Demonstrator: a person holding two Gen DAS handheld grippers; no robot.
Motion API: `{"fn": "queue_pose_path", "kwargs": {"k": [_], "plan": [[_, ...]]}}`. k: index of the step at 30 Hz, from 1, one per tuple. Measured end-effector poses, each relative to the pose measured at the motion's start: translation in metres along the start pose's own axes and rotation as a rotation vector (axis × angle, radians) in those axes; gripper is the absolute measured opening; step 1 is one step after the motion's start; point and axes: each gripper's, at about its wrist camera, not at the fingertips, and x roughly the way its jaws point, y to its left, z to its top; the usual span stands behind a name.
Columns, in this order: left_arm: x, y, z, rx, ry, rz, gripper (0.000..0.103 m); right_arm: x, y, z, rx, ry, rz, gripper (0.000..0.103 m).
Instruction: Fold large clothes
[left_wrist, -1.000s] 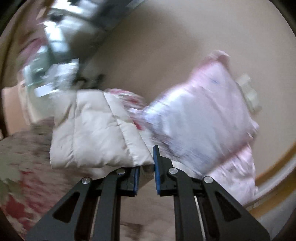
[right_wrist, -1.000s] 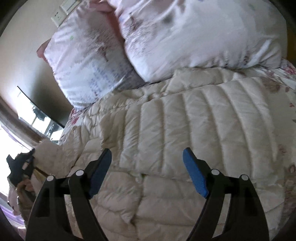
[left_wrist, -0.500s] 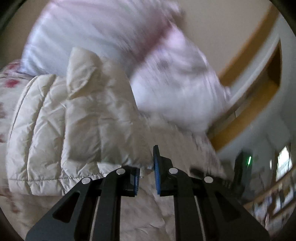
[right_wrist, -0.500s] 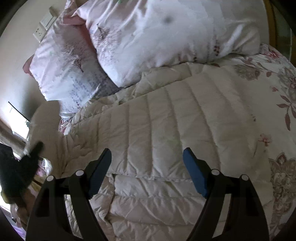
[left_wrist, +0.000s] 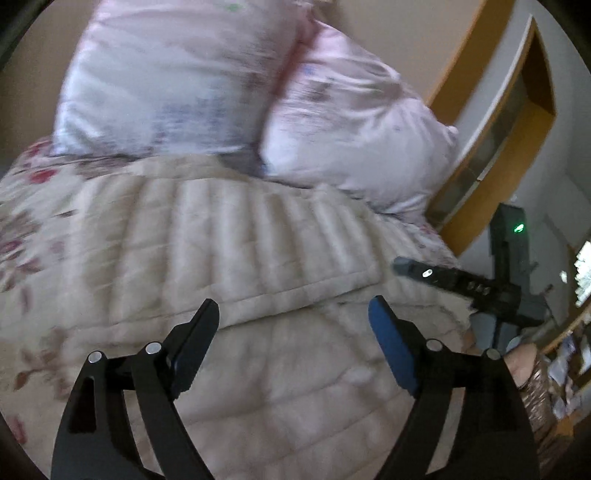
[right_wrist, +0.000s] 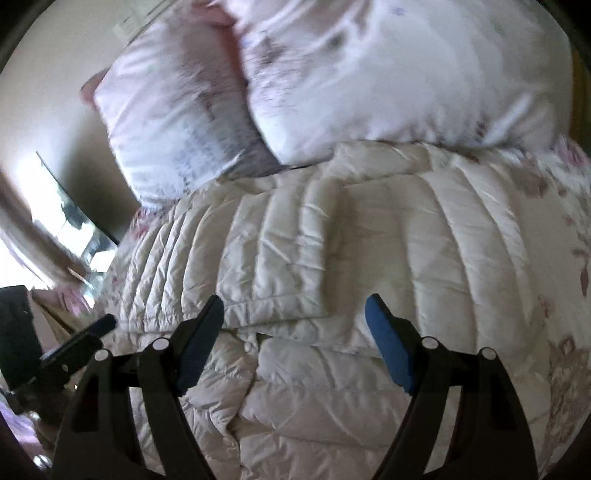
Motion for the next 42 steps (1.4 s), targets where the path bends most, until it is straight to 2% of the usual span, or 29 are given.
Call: {"fn": "queue_pose_path", "kwargs": {"k": [3,5,9,10,13,15,19,22,30,34,37,38,39,40,41,42], "plan": [[-0.021,0.03,-0.016,-0.028,-0.011,0.062,0.084,0.01,-0.003,0.006,0.041,-0.001,-0.024,0.075],[-0.032,0.045,-0.027,-0.046,-0.011,0.102,0.084,0.021,-0.016,0.009,0.119,0.026,-0.013,0.061],[-0.05,0.074,-0.044,-0.101,-0.017,0.159,0.084,0.047,-0.035,0.008,0.215,0.091,0.007,0.05],[-0.054,0.082,-0.047,-0.119,-0.019,0.171,0.084,0.049,-0.035,0.007,0.217,0.091,0.008,0.043],[-0.064,0.099,-0.056,-0.146,-0.023,0.21,0.084,0.054,-0.032,0.007,0.208,0.092,0.039,0.008],[-0.067,0.106,-0.06,-0.161,-0.023,0.219,0.084,0.049,-0.029,0.007,0.201,0.072,0.051,0.005],[-0.075,0.118,-0.07,-0.179,-0.021,0.227,0.083,0.02,-0.024,0.0,0.179,0.001,0.064,0.004],[-0.078,0.123,-0.075,-0.187,-0.017,0.219,0.083,0.006,-0.024,-0.009,0.178,-0.014,0.057,0.004],[-0.08,0.125,-0.086,-0.206,-0.005,0.183,0.08,0.013,-0.04,-0.04,0.228,0.057,0.008,0.004],[-0.084,0.123,-0.092,-0.205,-0.004,0.156,0.08,0.021,-0.043,-0.044,0.229,0.075,0.0,0.007],[-0.087,0.122,-0.099,-0.215,-0.002,0.135,0.08,0.016,-0.043,-0.044,0.219,0.078,-0.005,0.022],[-0.088,0.122,-0.102,-0.218,0.0,0.129,0.08,0.01,-0.043,-0.045,0.21,0.071,-0.005,0.034],[-0.089,0.122,-0.105,-0.224,0.003,0.121,0.079,0.005,-0.044,-0.047,0.206,0.072,-0.003,0.041],[-0.09,0.122,-0.108,-0.229,0.006,0.112,0.078,-0.001,-0.045,-0.049,0.203,0.066,0.001,0.054],[-0.09,0.122,-0.11,-0.232,0.009,0.105,0.078,-0.01,-0.049,-0.052,0.2,0.058,0.01,0.059],[-0.092,0.122,-0.115,-0.237,0.013,0.094,0.077,-0.017,-0.051,-0.055,0.198,0.054,0.02,0.061]]}}
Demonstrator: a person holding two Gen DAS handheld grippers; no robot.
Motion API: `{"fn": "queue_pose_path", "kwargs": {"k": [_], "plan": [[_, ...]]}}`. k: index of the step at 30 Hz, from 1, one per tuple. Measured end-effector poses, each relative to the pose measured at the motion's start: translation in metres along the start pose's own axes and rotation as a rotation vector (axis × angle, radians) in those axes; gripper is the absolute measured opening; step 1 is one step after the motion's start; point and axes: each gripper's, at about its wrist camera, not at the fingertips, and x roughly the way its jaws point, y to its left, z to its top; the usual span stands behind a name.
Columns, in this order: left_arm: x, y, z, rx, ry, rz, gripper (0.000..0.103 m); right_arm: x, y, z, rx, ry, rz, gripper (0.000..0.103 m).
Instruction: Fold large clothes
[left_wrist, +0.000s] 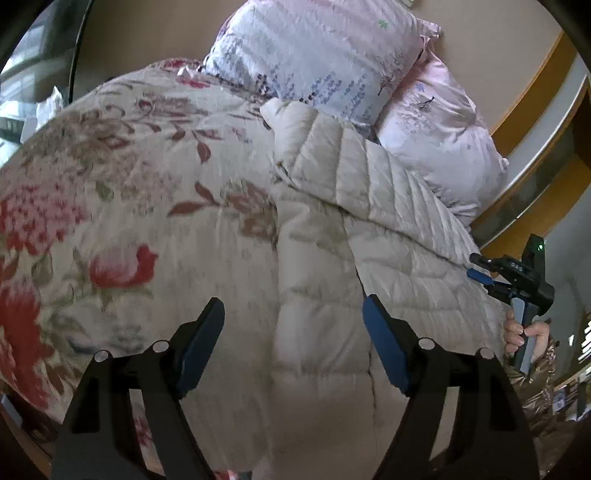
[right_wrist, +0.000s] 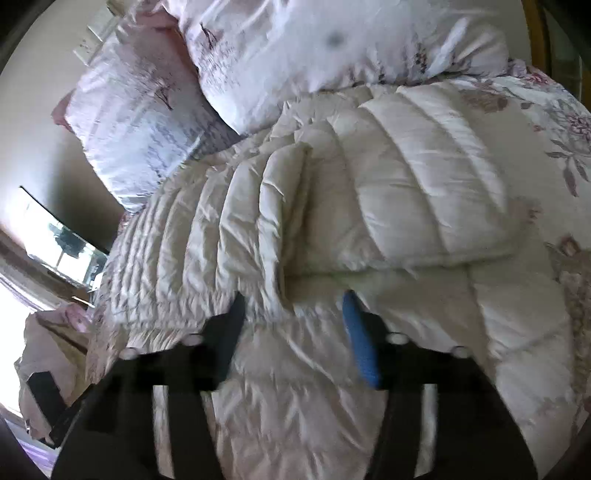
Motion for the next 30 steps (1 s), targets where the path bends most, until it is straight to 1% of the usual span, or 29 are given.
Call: {"fn": "queue_pose_path", "kwargs": {"k": [2,4,8,10,12,14,17,19,24,27,28,30], "plan": [[-0.001,0.001,-0.006,-0.003,0.009,-0.016,0.076,-0.019,-0.011,-0.008,0.002,-0.001,0.021,0.069],[-0.003,0.0,-0.013,-0.006,0.018,-0.038,0.073,-0.033,-0.023,-0.015,0.007,0.0,0.027,0.074],[-0.01,-0.001,-0.029,-0.005,0.023,-0.093,0.072,-0.074,-0.059,-0.041,0.015,0.008,-0.03,0.082],[-0.014,-0.002,-0.037,-0.006,0.028,-0.128,0.072,-0.089,-0.077,-0.053,0.028,0.016,-0.056,0.084],[-0.017,-0.003,-0.043,0.003,0.036,-0.152,0.072,-0.104,-0.099,-0.068,0.059,0.035,-0.083,0.085],[-0.02,-0.006,-0.049,0.013,0.046,-0.167,0.072,-0.11,-0.114,-0.076,0.089,0.051,-0.106,0.085],[-0.024,-0.008,-0.056,0.021,0.062,-0.19,0.072,-0.117,-0.13,-0.093,0.124,0.088,-0.079,0.085],[-0.029,-0.008,-0.063,0.023,0.069,-0.203,0.072,-0.12,-0.135,-0.104,0.131,0.112,-0.089,0.086],[-0.038,-0.003,-0.077,0.018,0.085,-0.233,0.072,-0.14,-0.138,-0.131,0.109,0.147,-0.036,0.086],[-0.035,0.002,-0.087,0.01,0.119,-0.228,0.072,-0.141,-0.146,-0.145,0.115,0.197,-0.039,0.086],[-0.032,0.005,-0.09,-0.004,0.129,-0.236,0.072,-0.138,-0.147,-0.147,0.126,0.203,-0.032,0.086],[-0.024,0.01,-0.094,-0.027,0.14,-0.254,0.072,-0.129,-0.158,-0.153,0.169,0.211,0.05,0.086]]}}
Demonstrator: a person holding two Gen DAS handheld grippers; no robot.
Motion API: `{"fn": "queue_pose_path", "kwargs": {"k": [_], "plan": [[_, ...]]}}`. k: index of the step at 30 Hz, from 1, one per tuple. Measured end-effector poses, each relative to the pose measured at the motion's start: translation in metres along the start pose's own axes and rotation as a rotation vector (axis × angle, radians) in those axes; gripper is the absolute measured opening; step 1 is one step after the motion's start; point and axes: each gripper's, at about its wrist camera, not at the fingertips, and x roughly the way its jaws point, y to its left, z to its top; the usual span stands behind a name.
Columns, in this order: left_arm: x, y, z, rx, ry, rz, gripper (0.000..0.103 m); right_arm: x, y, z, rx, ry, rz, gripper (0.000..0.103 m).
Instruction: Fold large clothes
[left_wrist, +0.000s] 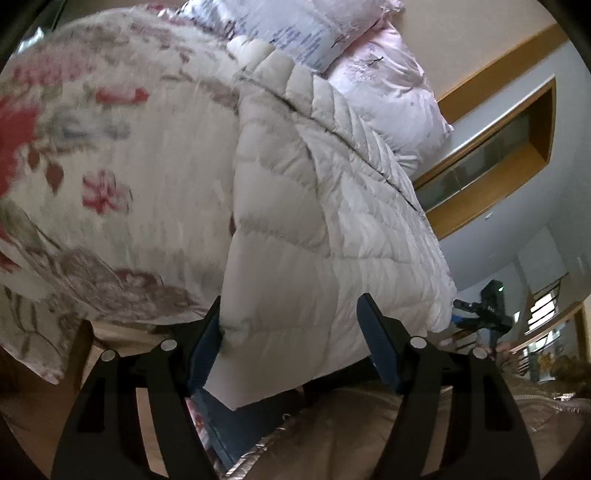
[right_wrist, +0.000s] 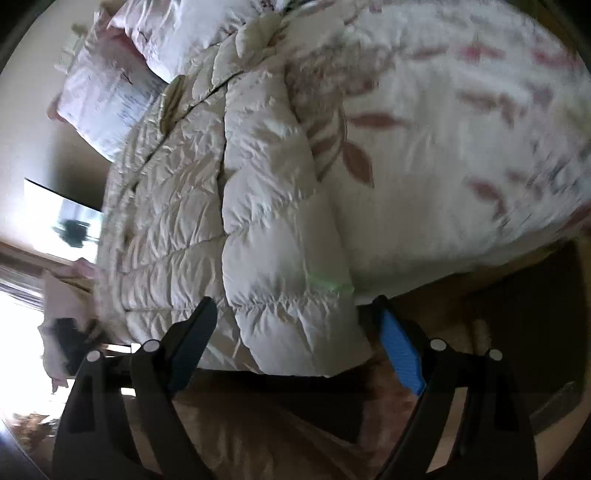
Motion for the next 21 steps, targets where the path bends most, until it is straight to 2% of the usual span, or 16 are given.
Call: {"fn": "queue_pose_path", "kwargs": {"k": [5,6,9,11,12,13,15,18,21], "plan": [[0.019,0.01,-0.005,-0.046,0.033,-0.046,0.072,0.024,-0.014,-0.006,0.045,0.021,0.166,0.085],[0.021,0.012,-0.006,-0.054,0.036,-0.06,0.068,0.028,-0.015,-0.008,0.05,0.022,0.192,0.083],[0.027,0.015,-0.007,-0.074,0.051,-0.088,0.056,0.031,-0.013,-0.011,0.043,0.029,0.24,0.062],[0.026,0.016,-0.008,-0.079,0.058,-0.112,0.047,0.027,-0.008,-0.014,0.012,0.031,0.255,0.044],[0.025,0.015,-0.008,-0.077,0.06,-0.12,0.04,0.024,-0.004,-0.015,-0.01,0.028,0.259,0.039],[0.022,0.012,-0.008,-0.068,0.062,-0.133,0.033,0.02,-0.001,-0.016,-0.026,0.025,0.265,0.029],[0.017,0.006,-0.008,-0.047,0.061,-0.145,0.026,0.009,0.011,-0.02,-0.077,-0.002,0.287,0.024],[0.003,-0.015,-0.005,0.032,0.035,-0.154,0.021,-0.018,0.041,-0.019,-0.192,-0.095,0.322,0.02],[-0.012,-0.035,0.008,0.1,-0.034,-0.159,0.019,-0.041,0.07,-0.012,-0.278,-0.21,0.293,0.018]]}}
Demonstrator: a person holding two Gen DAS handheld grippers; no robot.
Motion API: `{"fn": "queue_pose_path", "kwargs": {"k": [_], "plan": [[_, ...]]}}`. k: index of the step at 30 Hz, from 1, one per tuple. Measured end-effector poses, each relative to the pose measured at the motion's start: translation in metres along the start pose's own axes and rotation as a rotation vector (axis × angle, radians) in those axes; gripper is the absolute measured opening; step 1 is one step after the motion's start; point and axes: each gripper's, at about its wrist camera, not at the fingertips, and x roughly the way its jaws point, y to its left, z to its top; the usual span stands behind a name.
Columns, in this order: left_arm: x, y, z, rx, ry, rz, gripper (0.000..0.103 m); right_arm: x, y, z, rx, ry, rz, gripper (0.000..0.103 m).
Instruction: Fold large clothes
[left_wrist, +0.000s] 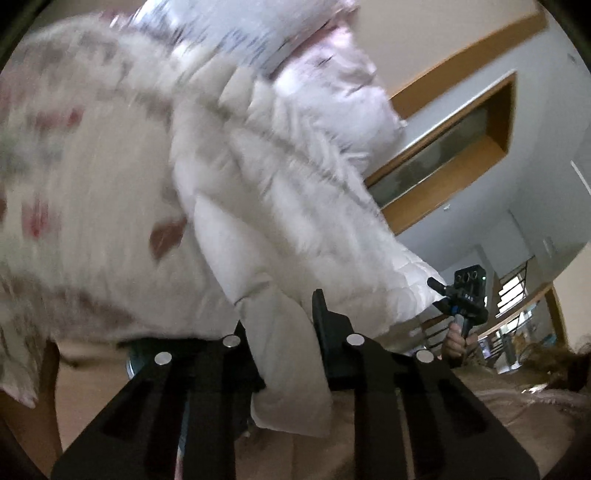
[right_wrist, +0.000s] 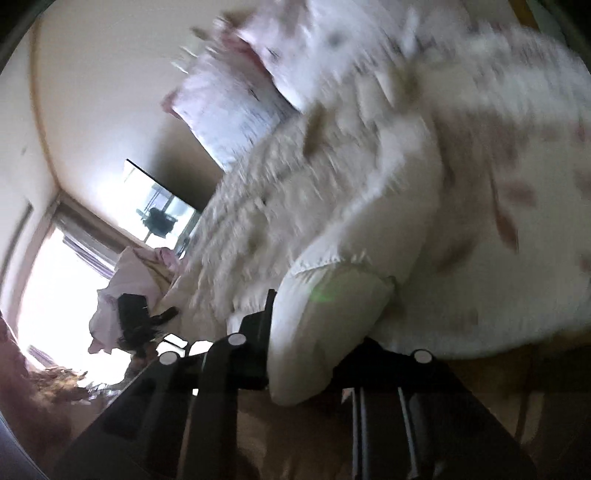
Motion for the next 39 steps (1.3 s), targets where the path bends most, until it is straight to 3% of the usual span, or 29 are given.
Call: {"fn": "queue_pose_path", "kwargs": {"k": [4,9,15,22,32,39], "plan": [[-0.01,-0.013,0.027,0.049,-0.092,0.085,0.017,-0.01,0.025,0.027,-0.065,-0.148,-0.123,0.018],[-0.015,-0.013,0.064,0.027,-0.196,0.178,0.016,-0.019,0.036,0.054,-0.074,-0.3,-0.204,0.018],[-0.001,-0.019,0.118,0.052,-0.256,0.256,0.015,0.001,0.05,0.089,-0.13,-0.393,-0.321,0.016],[0.011,-0.022,0.161,0.066,-0.288,0.301,0.015,0.027,0.066,0.124,-0.231,-0.45,-0.423,0.016],[0.033,-0.026,0.239,0.112,-0.337,0.325,0.015,0.052,0.074,0.193,-0.247,-0.527,-0.437,0.016],[0.086,0.027,0.275,-0.033,-0.266,0.314,0.015,0.127,0.018,0.236,-0.133,-0.391,-0.533,0.016]]}}
